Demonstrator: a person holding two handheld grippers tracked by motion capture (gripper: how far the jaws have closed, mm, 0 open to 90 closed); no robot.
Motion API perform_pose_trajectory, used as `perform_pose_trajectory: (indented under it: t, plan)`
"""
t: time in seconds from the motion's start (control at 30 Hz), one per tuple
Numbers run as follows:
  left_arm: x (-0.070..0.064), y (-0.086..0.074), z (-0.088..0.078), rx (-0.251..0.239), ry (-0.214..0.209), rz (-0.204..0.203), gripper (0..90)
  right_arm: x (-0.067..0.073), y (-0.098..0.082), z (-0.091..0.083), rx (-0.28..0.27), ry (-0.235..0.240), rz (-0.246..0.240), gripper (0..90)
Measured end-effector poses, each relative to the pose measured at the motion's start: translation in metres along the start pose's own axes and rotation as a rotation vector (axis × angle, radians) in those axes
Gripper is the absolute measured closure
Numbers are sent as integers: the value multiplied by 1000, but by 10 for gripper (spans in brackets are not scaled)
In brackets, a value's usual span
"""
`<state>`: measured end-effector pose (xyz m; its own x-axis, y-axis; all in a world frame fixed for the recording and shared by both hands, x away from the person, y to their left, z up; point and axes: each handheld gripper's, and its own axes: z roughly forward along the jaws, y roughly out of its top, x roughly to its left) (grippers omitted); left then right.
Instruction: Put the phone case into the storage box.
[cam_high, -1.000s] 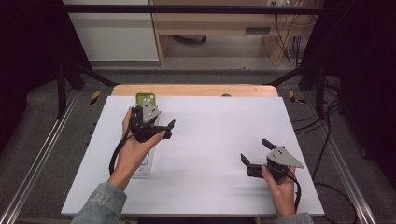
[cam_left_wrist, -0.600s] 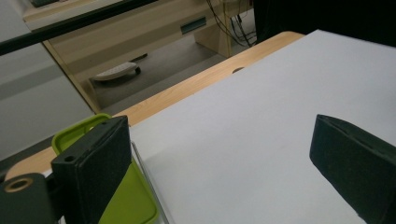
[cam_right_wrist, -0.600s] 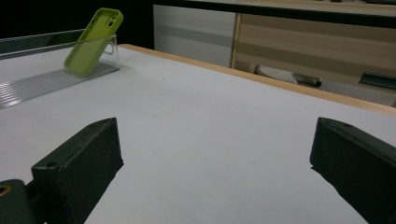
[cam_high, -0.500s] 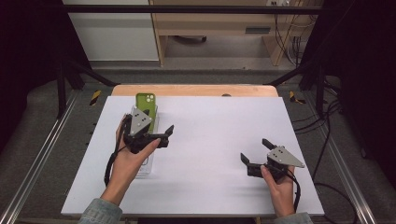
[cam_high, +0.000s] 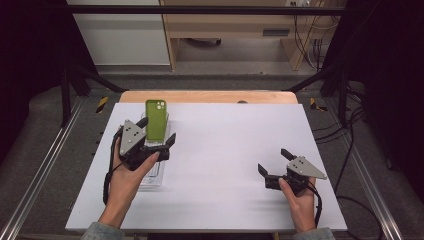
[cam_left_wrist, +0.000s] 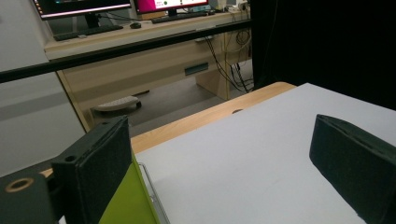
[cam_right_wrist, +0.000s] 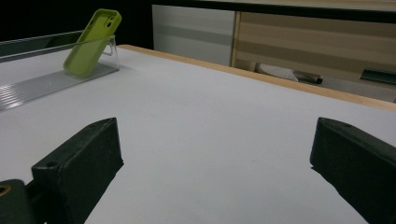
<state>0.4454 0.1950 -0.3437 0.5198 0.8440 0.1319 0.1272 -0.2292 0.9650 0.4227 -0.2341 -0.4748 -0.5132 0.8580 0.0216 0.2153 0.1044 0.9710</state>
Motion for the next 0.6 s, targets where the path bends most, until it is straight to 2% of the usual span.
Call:
perform_pose_trajectory:
  t: [0.23,0.4,0.6]
  plan:
    - [4,1,-12,-48,-6,-44,49,0,0,0,2,4,-2,24]
    - [6,0,-20,-56,-5,-43,47,0,0,0,3,9,-10,23]
    - [7,-6,-33,-74,17,-57,44,0,0,0,7,12,-12,23]
